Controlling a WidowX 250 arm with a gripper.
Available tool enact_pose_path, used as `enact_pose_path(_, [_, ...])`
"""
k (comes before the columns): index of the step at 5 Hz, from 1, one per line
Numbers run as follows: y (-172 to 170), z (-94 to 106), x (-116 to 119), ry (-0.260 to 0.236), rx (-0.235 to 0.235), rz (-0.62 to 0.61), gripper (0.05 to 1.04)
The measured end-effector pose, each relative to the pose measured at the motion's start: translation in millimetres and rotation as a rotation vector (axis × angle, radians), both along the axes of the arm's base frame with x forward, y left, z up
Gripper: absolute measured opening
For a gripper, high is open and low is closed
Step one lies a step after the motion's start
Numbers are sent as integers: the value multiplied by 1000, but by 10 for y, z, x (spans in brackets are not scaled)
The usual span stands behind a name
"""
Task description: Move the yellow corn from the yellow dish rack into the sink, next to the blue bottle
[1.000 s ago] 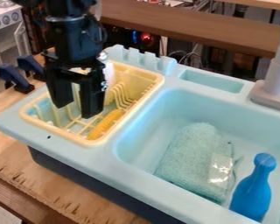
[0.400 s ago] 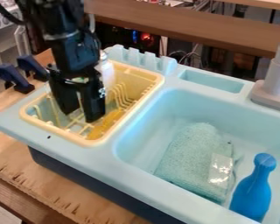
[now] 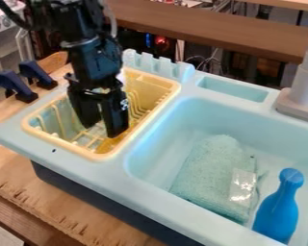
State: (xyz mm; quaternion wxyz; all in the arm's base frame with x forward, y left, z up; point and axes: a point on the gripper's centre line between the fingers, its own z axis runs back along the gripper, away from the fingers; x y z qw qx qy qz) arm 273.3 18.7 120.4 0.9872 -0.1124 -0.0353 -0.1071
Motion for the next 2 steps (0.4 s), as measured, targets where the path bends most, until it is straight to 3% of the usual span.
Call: enact_pose_path(2, [-82, -48, 2, -1, -9, -1, 1006])
